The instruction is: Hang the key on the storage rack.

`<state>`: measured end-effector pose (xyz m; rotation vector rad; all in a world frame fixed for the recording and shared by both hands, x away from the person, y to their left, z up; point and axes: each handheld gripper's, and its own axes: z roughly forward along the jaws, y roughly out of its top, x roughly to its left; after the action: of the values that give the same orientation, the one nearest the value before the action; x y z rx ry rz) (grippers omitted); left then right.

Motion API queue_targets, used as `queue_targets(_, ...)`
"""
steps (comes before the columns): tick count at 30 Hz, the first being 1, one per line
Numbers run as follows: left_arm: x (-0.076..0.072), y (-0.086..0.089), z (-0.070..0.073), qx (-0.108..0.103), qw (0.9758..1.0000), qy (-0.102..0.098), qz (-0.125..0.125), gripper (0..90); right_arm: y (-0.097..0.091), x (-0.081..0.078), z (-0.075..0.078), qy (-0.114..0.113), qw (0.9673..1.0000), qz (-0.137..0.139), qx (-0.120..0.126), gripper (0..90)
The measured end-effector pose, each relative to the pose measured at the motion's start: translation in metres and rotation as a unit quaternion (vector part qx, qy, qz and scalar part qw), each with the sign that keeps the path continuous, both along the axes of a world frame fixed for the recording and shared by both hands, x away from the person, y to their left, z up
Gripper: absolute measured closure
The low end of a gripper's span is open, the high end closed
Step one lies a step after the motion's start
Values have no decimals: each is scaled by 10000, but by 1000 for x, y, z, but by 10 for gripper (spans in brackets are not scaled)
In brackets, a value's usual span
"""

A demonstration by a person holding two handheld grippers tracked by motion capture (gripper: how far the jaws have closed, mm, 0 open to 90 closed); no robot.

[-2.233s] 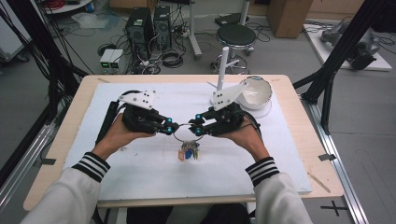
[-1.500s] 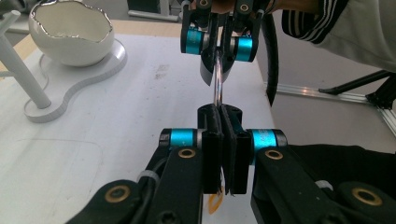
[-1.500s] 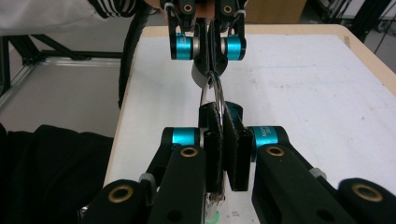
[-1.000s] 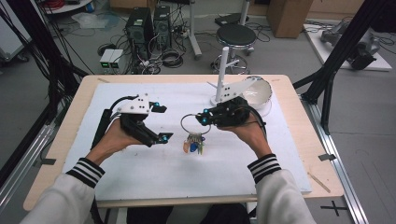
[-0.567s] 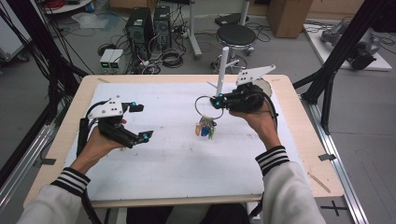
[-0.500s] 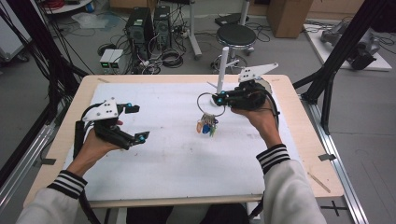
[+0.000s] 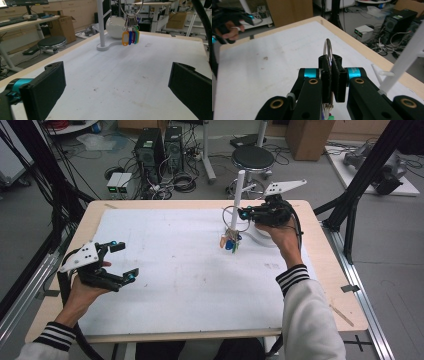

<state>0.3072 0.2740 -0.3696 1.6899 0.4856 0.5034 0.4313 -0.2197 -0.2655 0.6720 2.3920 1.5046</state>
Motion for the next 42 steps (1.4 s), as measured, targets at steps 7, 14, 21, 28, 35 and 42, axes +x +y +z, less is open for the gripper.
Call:
queue_targets(7,-10,11,-22,-239,9994,116,219,17,-6,12,-6,19,9997,-222,-18,879)
queue_targets(14,-21,16,-40,-440,9983,73,363,17,-5,22,-13,59,9991,-408,-6,878)
queue_targets(21,-28,18,-56,-552,9973,136,458,17,-4,30,-18,90,9983,-583,-26,878)
queue_targets(28,-33,20,-65,-690,9961,80,542,17,-3,36,-22,105,9973,-719,-43,878)
queue_targets(35,-38,22,-74,-724,9953,113,637,17,-7,41,-27,177,9962,-852,-54,878)
queue_targets(42,-42,24,-78,-789,9941,-4,744,17,-8,47,-32,242,9954,-919,-114,878)
